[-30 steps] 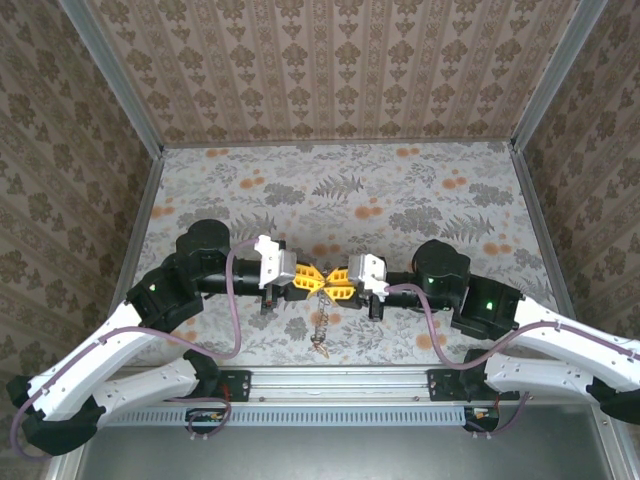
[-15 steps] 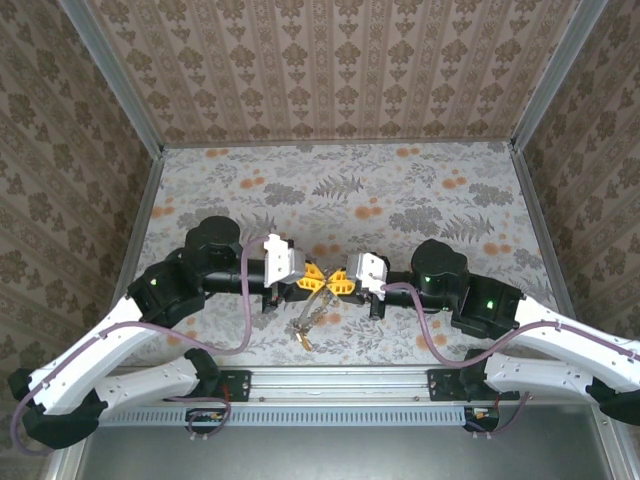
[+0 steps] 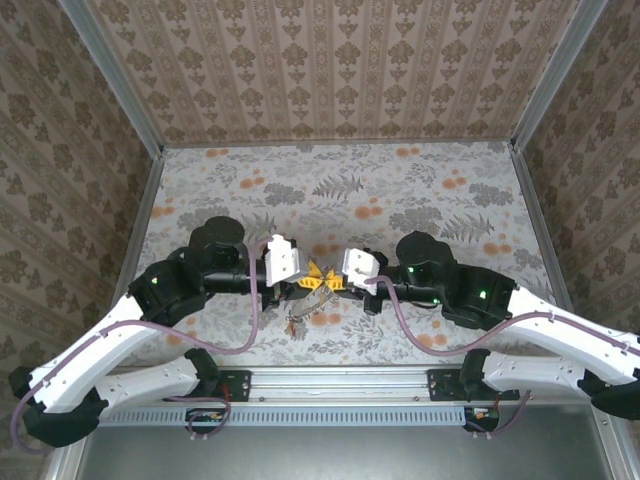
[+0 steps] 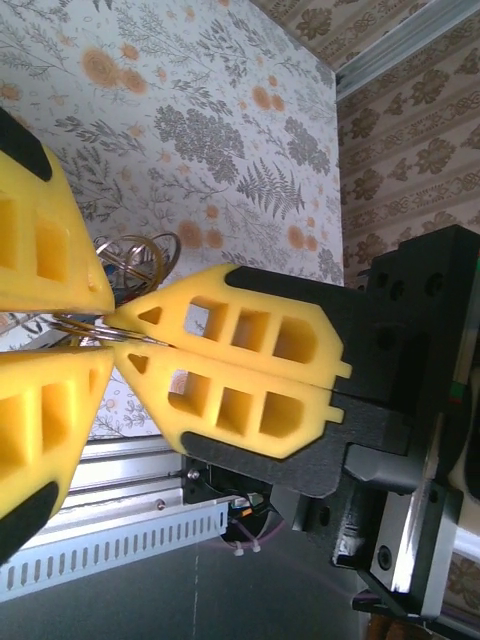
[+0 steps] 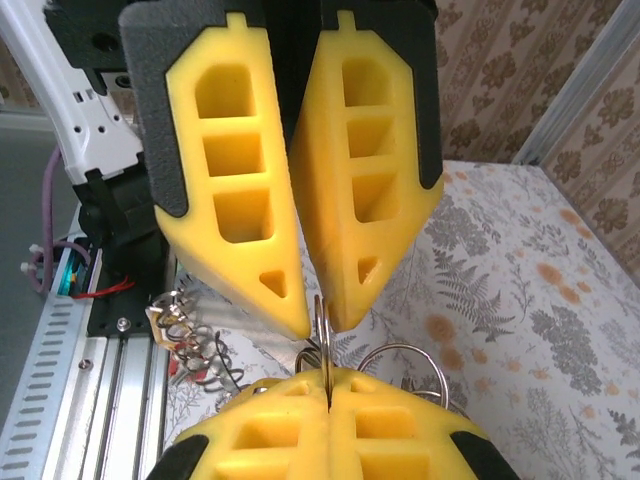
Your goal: Put the keys on the keyring
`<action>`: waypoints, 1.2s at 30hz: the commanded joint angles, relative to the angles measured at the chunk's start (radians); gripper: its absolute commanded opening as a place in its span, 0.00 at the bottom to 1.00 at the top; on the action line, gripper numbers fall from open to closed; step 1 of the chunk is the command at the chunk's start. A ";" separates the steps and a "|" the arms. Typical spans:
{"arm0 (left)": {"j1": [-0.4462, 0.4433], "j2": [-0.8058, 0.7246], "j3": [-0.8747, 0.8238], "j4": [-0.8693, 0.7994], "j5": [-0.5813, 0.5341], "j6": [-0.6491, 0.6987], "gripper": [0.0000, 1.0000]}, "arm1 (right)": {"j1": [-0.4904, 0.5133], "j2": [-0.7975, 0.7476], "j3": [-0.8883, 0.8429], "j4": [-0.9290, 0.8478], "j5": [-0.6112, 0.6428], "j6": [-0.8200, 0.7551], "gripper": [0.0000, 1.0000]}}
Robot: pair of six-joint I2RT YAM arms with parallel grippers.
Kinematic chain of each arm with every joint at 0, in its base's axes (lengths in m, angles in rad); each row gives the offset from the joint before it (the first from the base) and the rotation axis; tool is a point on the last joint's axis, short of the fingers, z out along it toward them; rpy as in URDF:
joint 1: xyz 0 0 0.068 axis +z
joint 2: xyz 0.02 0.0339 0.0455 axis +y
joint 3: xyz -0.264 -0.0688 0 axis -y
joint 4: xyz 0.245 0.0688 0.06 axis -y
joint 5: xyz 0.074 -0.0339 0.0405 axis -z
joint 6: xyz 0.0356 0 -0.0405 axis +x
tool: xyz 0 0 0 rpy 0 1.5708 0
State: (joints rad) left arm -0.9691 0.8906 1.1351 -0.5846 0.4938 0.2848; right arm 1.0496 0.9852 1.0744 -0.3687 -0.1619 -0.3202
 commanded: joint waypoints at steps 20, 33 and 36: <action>0.073 -0.054 -0.134 0.267 0.197 -0.126 0.00 | -0.063 -0.036 0.012 0.037 -0.071 0.023 0.00; 0.137 -0.063 -0.186 0.448 0.248 -0.224 0.00 | -0.113 -0.150 -0.108 0.127 -0.079 0.080 0.39; 0.142 -0.054 -0.182 0.419 0.235 -0.220 0.00 | -0.127 -0.195 -0.153 0.146 -0.031 0.115 0.42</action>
State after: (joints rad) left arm -0.8356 0.8402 0.9382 -0.2146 0.7048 0.0891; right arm 0.9360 0.8280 0.9550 -0.2665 -0.2352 -0.2523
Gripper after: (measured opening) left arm 0.063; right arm 0.410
